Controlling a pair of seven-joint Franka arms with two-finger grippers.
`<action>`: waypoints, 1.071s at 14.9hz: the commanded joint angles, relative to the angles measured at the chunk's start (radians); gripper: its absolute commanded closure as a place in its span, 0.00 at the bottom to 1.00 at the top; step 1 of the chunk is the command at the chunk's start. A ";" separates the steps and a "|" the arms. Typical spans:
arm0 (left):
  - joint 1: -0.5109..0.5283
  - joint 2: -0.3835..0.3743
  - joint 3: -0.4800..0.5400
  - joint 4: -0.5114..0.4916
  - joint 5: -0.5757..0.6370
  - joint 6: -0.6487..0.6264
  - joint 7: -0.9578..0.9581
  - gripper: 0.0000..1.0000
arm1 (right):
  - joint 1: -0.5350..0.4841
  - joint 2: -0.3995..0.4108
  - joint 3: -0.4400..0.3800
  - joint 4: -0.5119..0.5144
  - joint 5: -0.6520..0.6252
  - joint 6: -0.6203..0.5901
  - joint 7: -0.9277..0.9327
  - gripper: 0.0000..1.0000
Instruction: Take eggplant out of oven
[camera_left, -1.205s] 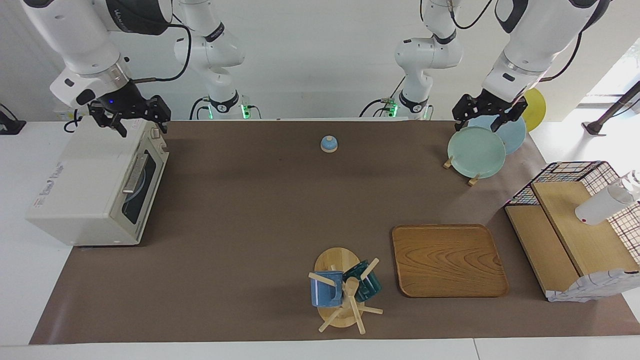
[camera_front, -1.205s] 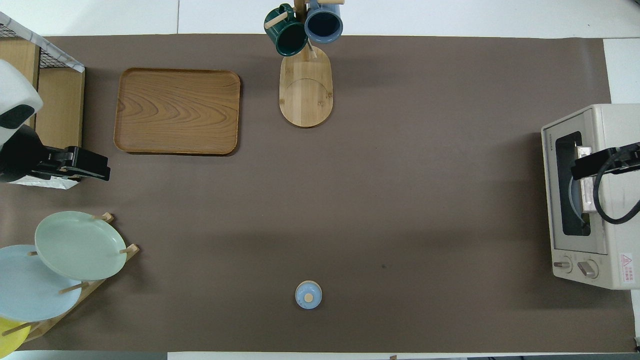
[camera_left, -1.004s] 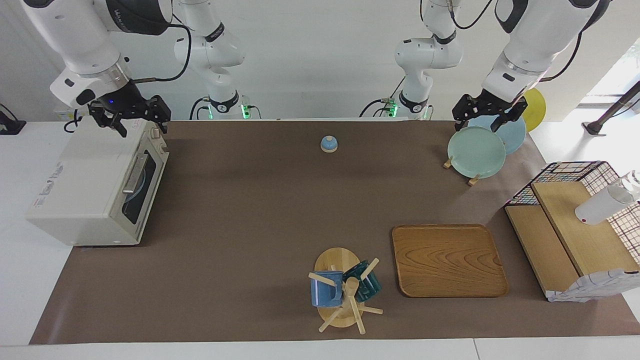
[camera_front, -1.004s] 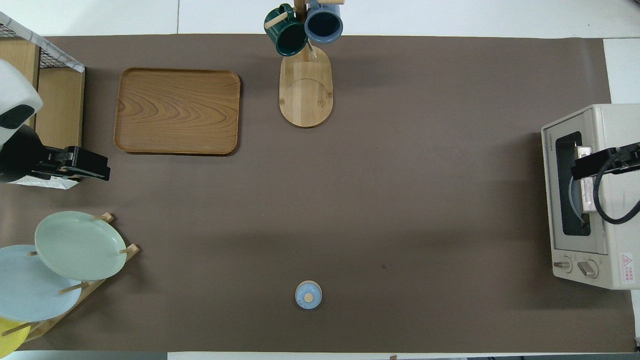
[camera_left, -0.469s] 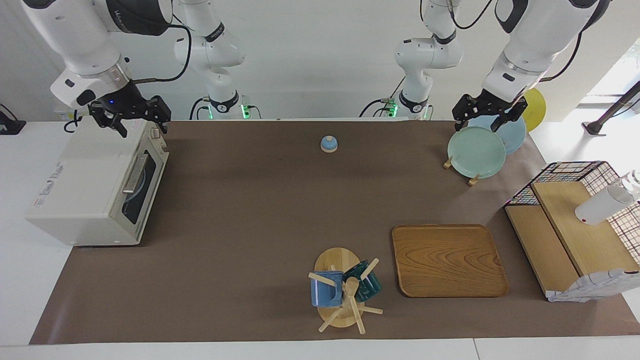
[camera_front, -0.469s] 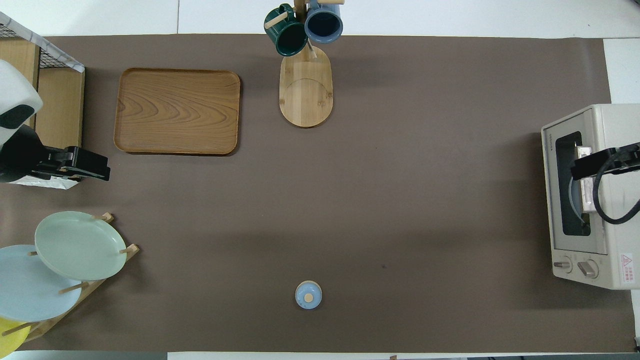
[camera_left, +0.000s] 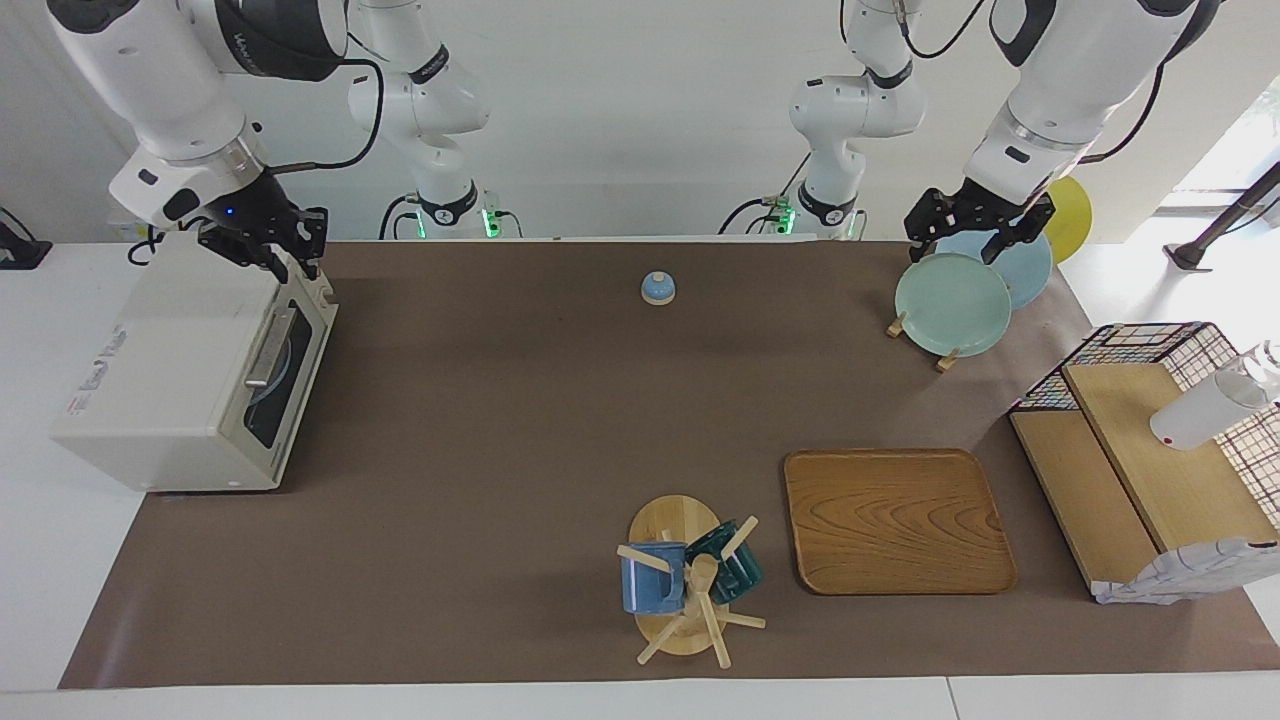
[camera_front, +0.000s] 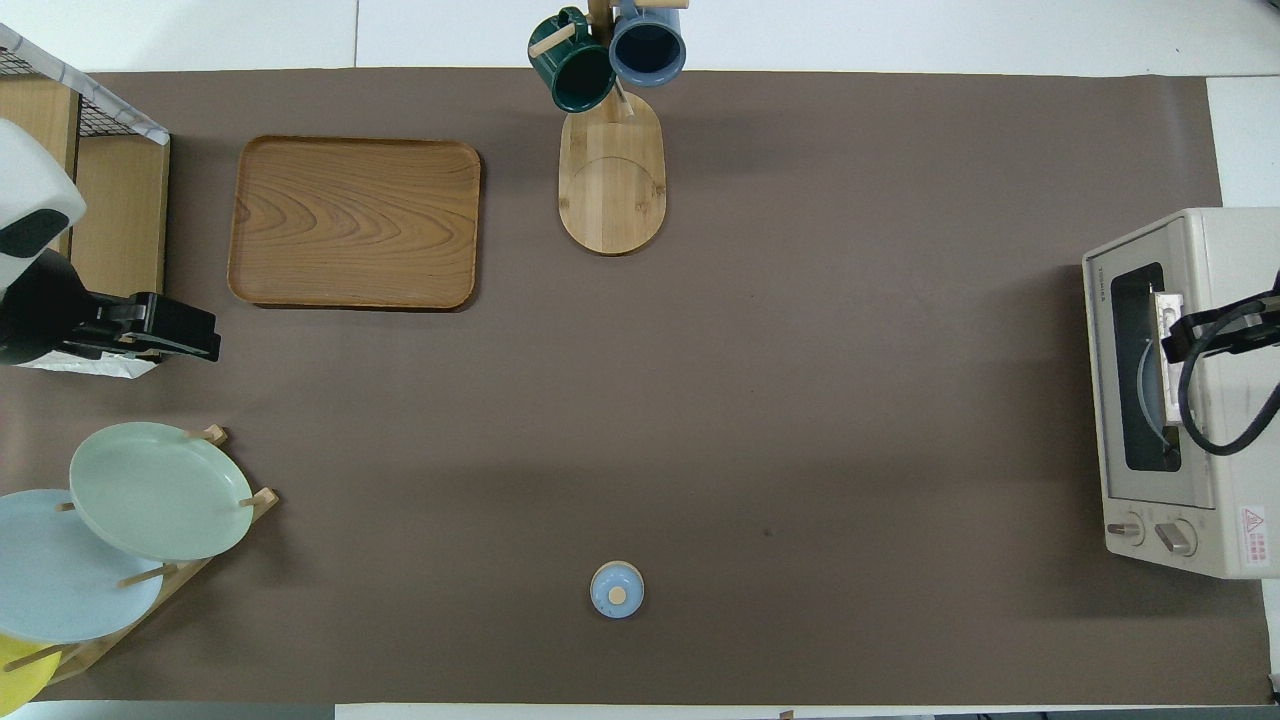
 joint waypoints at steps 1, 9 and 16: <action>0.006 -0.006 -0.002 0.003 0.010 -0.005 -0.005 0.00 | -0.012 -0.058 -0.004 -0.131 0.006 0.102 -0.013 1.00; 0.006 -0.006 -0.002 0.003 0.010 -0.005 -0.005 0.00 | -0.053 -0.041 -0.005 -0.311 -0.163 0.337 -0.039 1.00; 0.006 -0.006 -0.002 0.003 0.010 -0.005 -0.005 0.00 | -0.095 -0.018 -0.004 -0.372 -0.186 0.420 -0.121 1.00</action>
